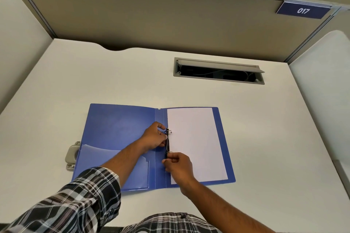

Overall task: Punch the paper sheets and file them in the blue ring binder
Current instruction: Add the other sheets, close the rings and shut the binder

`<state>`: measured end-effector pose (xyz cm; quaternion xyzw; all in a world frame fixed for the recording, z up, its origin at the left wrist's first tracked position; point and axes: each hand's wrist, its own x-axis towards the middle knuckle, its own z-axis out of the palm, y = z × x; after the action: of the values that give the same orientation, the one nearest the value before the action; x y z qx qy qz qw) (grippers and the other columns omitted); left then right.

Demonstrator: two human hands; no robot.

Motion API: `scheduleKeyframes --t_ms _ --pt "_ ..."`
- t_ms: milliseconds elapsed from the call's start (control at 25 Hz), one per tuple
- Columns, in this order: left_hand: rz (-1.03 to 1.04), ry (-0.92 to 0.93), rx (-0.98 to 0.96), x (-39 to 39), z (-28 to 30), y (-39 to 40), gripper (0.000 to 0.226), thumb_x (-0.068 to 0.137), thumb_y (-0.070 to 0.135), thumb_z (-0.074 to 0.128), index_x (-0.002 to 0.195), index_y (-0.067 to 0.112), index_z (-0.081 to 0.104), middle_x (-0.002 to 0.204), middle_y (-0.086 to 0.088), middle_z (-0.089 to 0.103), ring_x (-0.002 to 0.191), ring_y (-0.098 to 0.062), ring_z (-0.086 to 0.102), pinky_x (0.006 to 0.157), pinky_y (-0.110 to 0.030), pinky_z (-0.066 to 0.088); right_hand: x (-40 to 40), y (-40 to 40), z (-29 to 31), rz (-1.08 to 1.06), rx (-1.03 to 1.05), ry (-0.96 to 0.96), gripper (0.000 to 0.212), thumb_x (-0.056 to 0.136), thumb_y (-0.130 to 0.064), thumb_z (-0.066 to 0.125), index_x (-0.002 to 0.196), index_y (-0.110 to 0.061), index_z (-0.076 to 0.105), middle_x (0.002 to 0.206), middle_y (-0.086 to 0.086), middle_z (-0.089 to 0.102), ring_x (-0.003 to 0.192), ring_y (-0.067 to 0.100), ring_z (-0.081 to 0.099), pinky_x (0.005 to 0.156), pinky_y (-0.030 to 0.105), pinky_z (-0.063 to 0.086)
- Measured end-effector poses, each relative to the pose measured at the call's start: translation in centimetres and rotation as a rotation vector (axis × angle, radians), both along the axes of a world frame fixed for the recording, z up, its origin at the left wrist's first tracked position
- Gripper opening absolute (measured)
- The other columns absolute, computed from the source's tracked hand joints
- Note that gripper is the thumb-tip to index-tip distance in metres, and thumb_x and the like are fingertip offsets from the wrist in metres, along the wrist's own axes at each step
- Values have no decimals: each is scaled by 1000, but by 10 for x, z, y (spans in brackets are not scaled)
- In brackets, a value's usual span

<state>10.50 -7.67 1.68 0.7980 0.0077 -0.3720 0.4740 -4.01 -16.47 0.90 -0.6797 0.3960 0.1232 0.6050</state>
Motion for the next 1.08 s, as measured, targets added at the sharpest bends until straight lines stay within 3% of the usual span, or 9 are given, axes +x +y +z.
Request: scheduleKeyframes --t_ms 240,440,560,640,800,920,1080 --pt "38 20 -67 -6 0 -7 29 94 0 60 119 13 59 92 -12 70 80 -22 71 75 -32 62 2 -10 -8 0 -203 -4 31 87 -34 80 110 -24 62 95 -6 74 83 15 73 79 27 62" --pt "-21 -119 -5 -13 -9 0 41 93 -3 53 124 23 62 87 -3 65 78 -19 64 69 -28 55 0 -19 -14 58 -327 32 29 94 -34 71 118 -24 59 104 -1 74 81 12 72 65 11 50" --pt "-132 -291 97 -14 -12 4 48 91 2 61 134 22 57 107 -6 61 101 -22 62 85 -26 54 -4 -21 -18 144 -427 -5 29 94 -31 72 120 -26 61 85 -14 69 73 7 67 63 4 43" --pt "-246 -397 188 -14 -13 7 56 89 10 66 141 24 51 126 -7 51 120 -23 52 103 -28 45 -7 -22 -19 219 -513 -60 29 94 -30 71 121 -29 61 83 -20 65 69 4 64 67 7 50" --pt "-519 -478 259 -17 -13 11 88 82 8 66 155 28 22 160 7 22 147 -22 18 114 -32 28 -2 -33 -22 514 -735 -208 42 94 -32 71 134 -30 58 124 -9 62 104 8 61 91 19 51" --pt "-649 -441 305 -17 -14 8 101 81 9 69 158 30 6 167 8 2 153 -19 -2 122 -37 13 10 -45 -25 711 -860 -184 59 94 -34 72 147 -31 49 140 -4 54 122 16 54 95 26 51" --pt "-639 -440 362 -18 -17 5 104 83 13 70 157 33 0 167 0 -6 153 -21 -9 121 -37 1 18 -56 -28 826 -876 -167 66 93 -42 70 152 -34 41 140 -1 51 124 20 50 89 30 53"
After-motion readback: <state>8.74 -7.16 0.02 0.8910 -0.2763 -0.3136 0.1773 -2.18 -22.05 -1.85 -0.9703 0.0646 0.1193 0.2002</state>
